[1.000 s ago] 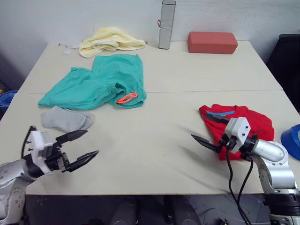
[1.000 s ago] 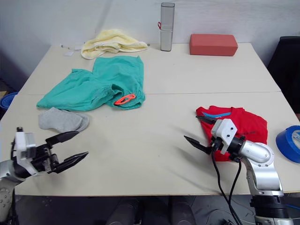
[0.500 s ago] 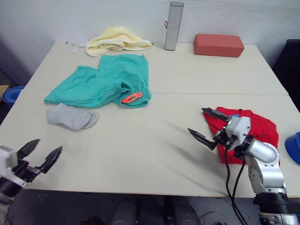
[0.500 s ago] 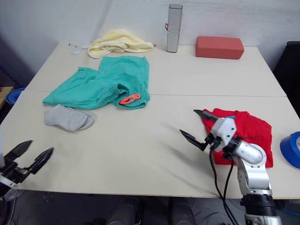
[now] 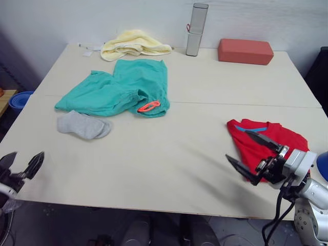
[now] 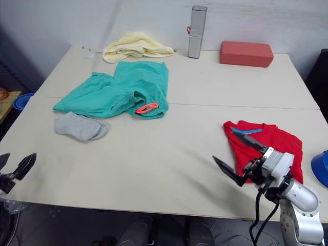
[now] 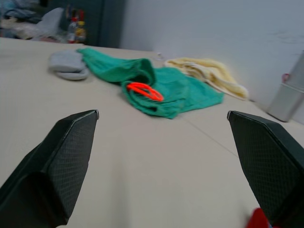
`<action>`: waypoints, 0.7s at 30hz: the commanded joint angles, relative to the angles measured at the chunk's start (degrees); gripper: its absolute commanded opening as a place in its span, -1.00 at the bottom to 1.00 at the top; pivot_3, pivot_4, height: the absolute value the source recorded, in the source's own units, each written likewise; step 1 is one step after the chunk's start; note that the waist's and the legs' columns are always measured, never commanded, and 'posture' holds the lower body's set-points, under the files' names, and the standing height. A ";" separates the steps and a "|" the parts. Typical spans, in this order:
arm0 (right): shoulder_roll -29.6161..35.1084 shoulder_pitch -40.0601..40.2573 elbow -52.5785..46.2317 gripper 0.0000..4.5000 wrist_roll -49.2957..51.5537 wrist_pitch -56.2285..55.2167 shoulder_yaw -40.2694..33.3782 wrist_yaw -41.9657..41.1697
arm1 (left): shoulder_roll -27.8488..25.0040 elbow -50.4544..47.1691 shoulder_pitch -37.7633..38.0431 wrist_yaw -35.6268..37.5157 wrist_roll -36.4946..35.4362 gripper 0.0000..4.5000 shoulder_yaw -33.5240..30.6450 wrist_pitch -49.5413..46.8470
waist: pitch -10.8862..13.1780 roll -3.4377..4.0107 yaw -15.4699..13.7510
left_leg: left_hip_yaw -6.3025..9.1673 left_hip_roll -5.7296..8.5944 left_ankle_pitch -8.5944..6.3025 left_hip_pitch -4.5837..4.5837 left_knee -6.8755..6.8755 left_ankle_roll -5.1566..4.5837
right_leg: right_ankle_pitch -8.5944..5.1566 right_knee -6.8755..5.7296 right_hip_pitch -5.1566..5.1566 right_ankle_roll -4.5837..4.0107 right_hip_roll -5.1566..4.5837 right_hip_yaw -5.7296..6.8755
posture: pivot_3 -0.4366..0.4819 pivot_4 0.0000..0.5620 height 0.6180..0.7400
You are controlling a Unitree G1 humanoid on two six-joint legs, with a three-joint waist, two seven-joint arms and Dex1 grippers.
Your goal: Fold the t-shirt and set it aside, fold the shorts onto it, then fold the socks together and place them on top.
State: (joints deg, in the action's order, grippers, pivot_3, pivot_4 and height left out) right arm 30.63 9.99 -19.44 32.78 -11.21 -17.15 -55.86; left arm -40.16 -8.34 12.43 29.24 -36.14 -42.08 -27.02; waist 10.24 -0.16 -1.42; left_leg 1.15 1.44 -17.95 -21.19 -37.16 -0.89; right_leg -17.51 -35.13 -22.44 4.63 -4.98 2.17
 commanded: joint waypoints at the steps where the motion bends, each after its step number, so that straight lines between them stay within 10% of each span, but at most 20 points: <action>1: 0.16 -2.22 -3.21 0.98 1.26 1.15 -0.94 3.12 | -5.97 3.06 -10.00 3.37 0.75 1.00 6.95 -3.44 | -0.02 -0.03 0.12 | -0.02 0.00 0.00 0.01 -0.01 0.00 | 0.01 -0.02 0.00 0.00 0.01 -0.02 | -0.05 -0.47 1.00; 10: 1.22 -4.04 -2.51 0.98 -0.99 2.50 -0.40 4.62 | -7.20 42.02 -52.40 17.14 22.33 1.00 37.68 10.87 | -0.03 -0.04 0.16 | -0.22 -0.01 0.21 -0.05 0.02 0.52 | 0.03 -0.13 -0.20 0.04 0.32 -0.15 | -0.05 -0.47 1.00; 21: 0.95 -2.72 -6.07 0.98 -2.36 4.35 -0.20 8.37 | 3.41 77.10 -73.09 12.15 37.28 1.00 46.04 29.87 | 0.19 -0.52 0.54 | -0.85 -0.11 0.19 -0.06 -0.23 0.36 | 0.14 -0.60 -0.39 0.28 0.53 -0.17 | -0.05 -0.47 1.00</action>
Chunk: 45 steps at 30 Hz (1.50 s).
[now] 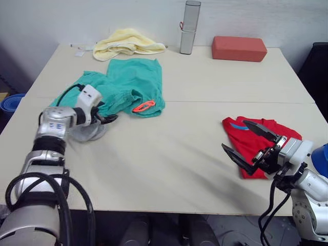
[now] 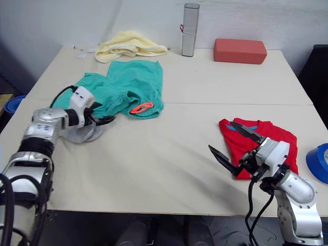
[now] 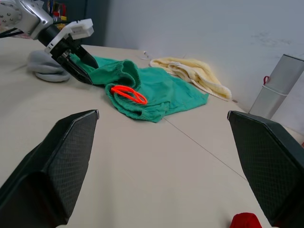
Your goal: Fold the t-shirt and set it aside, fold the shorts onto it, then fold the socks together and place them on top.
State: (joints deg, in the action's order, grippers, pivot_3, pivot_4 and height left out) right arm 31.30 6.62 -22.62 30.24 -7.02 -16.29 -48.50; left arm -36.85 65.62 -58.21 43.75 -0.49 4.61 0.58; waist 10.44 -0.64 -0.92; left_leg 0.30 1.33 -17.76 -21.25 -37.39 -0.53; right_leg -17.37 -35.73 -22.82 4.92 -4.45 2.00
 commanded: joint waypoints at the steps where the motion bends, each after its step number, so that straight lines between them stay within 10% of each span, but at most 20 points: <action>1: 0.27 1.00 -3.15 0.99 0.22 0.15 -1.13 1.14 | 0.91 4.31 -3.09 -2.95 1.58 0.92 -1.19 2.58 | 0.01 -0.08 -0.01 | 0.00 0.00 0.00 0.00 0.00 0.00 | 0.00 0.00 0.00 0.00 0.00 -0.01 | -0.05 -0.47 1.00; 15: 0.36 3.90 -5.17 1.00 -0.31 0.78 -1.28 3.15 | 3.44 8.12 -9.35 -5.41 1.05 -0.96 -7.31 10.18 | 0.10 -0.24 -0.45 | -0.02 0.01 -0.01 -0.02 -0.09 0.00 | 0.02 -0.03 0.00 0.04 -0.03 -0.01 | -0.05 -0.47 1.00; 23: 1.85 7.56 -6.60 1.00 0.83 1.93 -3.92 2.55 | 5.71 -0.25 -13.68 14.81 -0.67 -0.98 -6.21 7.68 | 0.11 -0.26 -0.57 | -0.08 0.03 -0.03 -0.08 -0.21 -0.04 | 0.04 -0.04 0.00 0.07 -0.02 0.05 | -0.05 -0.47 1.00; 29: 3.88 7.93 -6.60 1.00 2.47 3.19 -5.40 1.09 | 6.09 -30.85 -3.03 25.97 -5.71 -0.98 -1.97 -13.73 | 0.11 -0.25 0.05 | -0.10 -0.02 -0.05 -0.03 -0.27 -0.06 | 0.05 -0.11 0.02 0.09 0.00 -0.52 | -0.05 -0.47 1.00; 38: 7.51 3.83 -6.23 1.00 7.96 10.49 -5.22 -0.45 | 10.08 -85.85 17.30 11.89 -25.92 -0.98 -5.94 -61.01 | 0.12 -0.22 0.76 | -0.05 -0.15 -0.06 0.01 -0.36 -0.02 | 0.05 -0.17 0.02 0.08 0.02 -0.93 | -0.05 -0.47 1.00; 45: 10.93 3.90 -10.62 1.00 13.97 22.77 -1.00 -1.32 | 12.31 -94.99 25.23 2.35 -27.13 -0.98 -4.01 -61.61 | 0.10 -0.18 0.36 | -0.05 -0.11 -0.12 0.06 -0.52 -0.05 | 0.04 -0.06 0.07 0.07 0.02 -0.95 | -0.05 -0.47 1.00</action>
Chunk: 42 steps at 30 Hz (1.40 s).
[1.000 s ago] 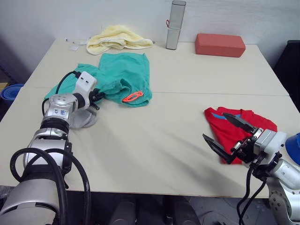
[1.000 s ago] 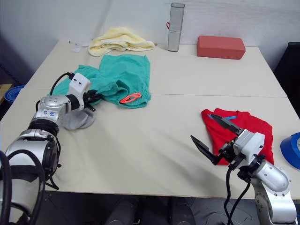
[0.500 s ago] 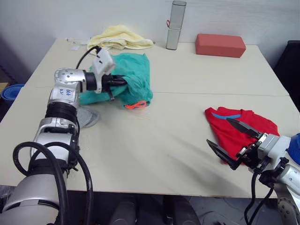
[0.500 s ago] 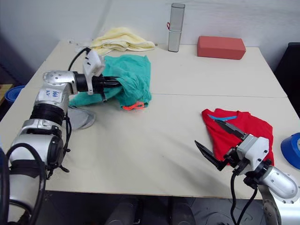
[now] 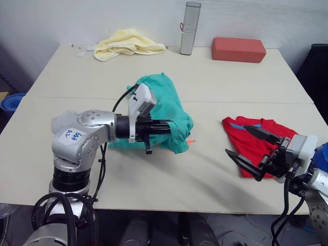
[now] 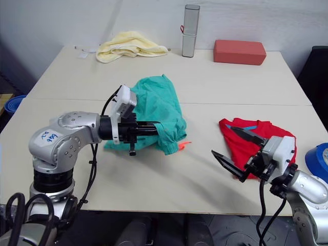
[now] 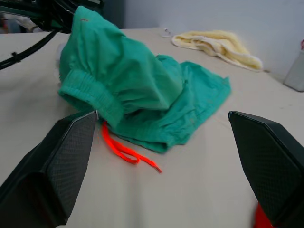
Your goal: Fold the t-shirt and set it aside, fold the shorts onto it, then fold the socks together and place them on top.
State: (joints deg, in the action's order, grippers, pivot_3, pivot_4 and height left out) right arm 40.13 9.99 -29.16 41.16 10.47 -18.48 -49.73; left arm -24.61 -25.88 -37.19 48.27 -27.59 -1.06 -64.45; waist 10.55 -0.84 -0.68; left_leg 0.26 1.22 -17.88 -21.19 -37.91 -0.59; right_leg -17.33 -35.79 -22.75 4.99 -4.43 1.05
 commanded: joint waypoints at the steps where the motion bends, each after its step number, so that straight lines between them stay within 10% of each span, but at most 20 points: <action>1: 2.42 0.43 -4.75 1.00 2.99 6.56 2.39 0.07 | -0.03 -3.29 6.94 -2.60 1.26 -0.98 3.01 6.68 | -0.03 0.04 0.13 | -0.01 -0.01 0.00 0.00 0.02 0.01 | 0.00 0.01 0.00 -0.01 0.01 -0.01 | -0.05 -0.47 1.00; 7: 1.75 -0.64 -8.49 1.00 0.09 12.61 9.85 4.42 | -4.18 1.80 19.25 1.85 6.13 -0.70 6.65 26.12 | -0.03 0.04 -0.11 | -0.02 -0.02 -0.03 0.02 0.02 -0.01 | -0.03 0.06 -0.01 -0.05 -0.02 -0.03 | -0.05 -0.47 1.00; 19: -3.58 -5.52 -8.78 1.00 -15.80 15.84 26.12 16.45 | -20.34 17.80 30.28 19.13 8.47 0.97 -5.67 60.91 | -0.07 0.17 -0.36 | -0.01 -0.04 -0.40 -0.02 0.14 -0.39 | -0.11 0.23 -0.09 -0.21 -0.14 0.01 | -0.05 -0.47 1.00; 30: -14.05 -11.17 1.09 0.92 -29.74 8.79 32.48 22.57 | -17.80 43.03 23.04 11.13 24.50 1.00 -1.44 92.77 | -0.09 0.16 -0.60 | -0.06 0.01 -0.42 -0.06 0.20 -0.44 | -0.09 0.19 -0.17 -0.17 -0.17 0.05 | -0.05 -0.47 1.00; 35: -13.79 -12.20 2.07 0.26 -31.16 7.96 31.52 21.11 | -16.02 51.50 17.72 7.02 29.32 1.00 1.86 97.32 | -0.18 0.25 -0.54 | -0.10 0.01 -0.41 -0.03 0.18 -0.43 | -0.08 0.10 -0.19 -0.14 -0.12 0.06 | -0.05 -0.47 1.00; 42: -9.70 -11.79 2.21 -0.86 -32.95 4.55 28.73 17.90 | -17.87 60.11 14.24 -0.07 35.40 0.17 4.54 100.91 | -0.38 0.49 -0.47 | -0.13 0.01 -0.35 0.15 0.15 -0.46 | -0.07 -0.12 -0.13 -0.14 -0.10 0.03 | -0.05 -0.47 1.00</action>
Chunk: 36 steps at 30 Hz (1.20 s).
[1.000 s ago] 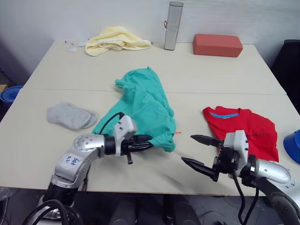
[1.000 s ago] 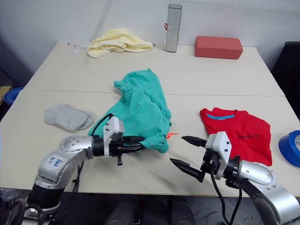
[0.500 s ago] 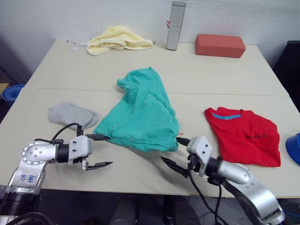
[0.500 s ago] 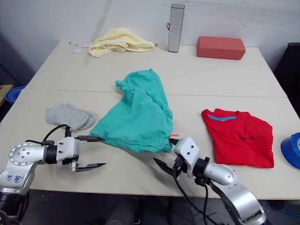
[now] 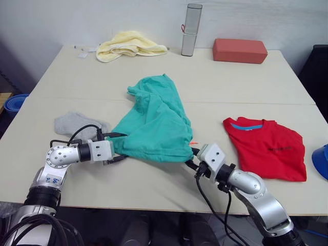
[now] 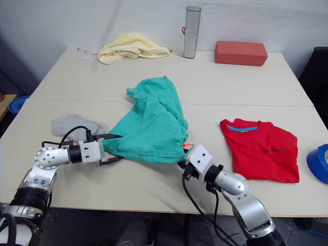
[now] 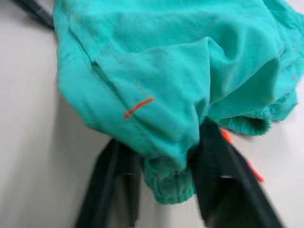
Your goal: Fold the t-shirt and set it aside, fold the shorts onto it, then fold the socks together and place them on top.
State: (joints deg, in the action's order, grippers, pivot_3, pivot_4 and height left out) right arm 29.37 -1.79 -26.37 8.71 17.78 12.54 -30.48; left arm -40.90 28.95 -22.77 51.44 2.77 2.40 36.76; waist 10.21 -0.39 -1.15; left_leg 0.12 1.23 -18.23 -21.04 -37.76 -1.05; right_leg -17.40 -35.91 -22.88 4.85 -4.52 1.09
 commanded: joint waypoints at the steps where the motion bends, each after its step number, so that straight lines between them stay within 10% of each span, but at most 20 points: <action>1: 1.46 0.01 -0.52 -0.99 -0.46 -3.11 -2.87 -1.58 | -1.71 6.22 -0.42 -3.64 5.31 0.04 1.51 0.27 | -0.07 0.05 0.01 | 0.00 0.00 0.01 0.01 0.00 0.00 | 0.00 -0.03 0.00 0.00 0.00 0.00 | -0.05 -0.47 1.00; 8: 6.37 -1.79 1.26 -1.00 -0.81 -9.12 -6.90 -6.52 | -0.65 8.33 0.05 -3.54 3.62 -0.97 3.91 0.51 | -0.35 0.39 0.28 | -0.02 0.00 0.02 0.13 0.00 0.01 | 0.00 -0.04 0.10 0.00 0.00 -0.01 | -0.05 -0.47 1.00; 18: 17.97 -23.97 25.83 -1.00 -3.97 -29.60 -12.28 -17.24 | 1.92 -12.47 -10.18 -2.61 -19.59 -0.99 -7.77 -31.29 | 0.21 -0.43 1.24 | 0.11 -0.02 0.02 -0.20 -0.29 -0.02 | 0.04 -0.03 0.02 0.08 0.03 0.08 | -0.05 -0.47 1.00; 25: 17.15 -44.07 46.47 -1.00 -5.94 -43.23 -11.07 -19.12 | -0.81 -14.16 -19.11 -1.81 -21.08 -0.99 -10.98 -35.72 | 0.16 -0.25 1.65 | -0.35 -0.03 0.33 -0.43 0.12 0.47 | 0.11 -0.04 -0.53 0.10 0.12 0.02 | -0.05 -0.47 1.00; 36: 22.31 -26.37 33.30 -1.00 11.30 -44.21 -12.37 -37.74 | -7.56 -32.64 5.64 12.58 -30.75 -0.99 -17.26 -39.46 | 0.23 -0.25 2.08 | -0.52 -0.08 0.22 -1.31 -0.42 0.27 | 0.18 -0.07 -1.20 0.21 -0.04 0.12 | -0.05 -0.47 1.00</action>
State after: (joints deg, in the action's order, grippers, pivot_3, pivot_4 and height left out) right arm 48.06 -30.26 9.03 14.96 -27.72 3.74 -63.62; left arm -46.06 -1.80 -19.85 60.57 -26.40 -10.31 -3.77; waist 10.43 -0.63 0.93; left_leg -0.40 1.15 -18.00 -22.28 -38.18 -0.77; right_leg -17.22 -35.97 -23.99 5.06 -4.56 1.20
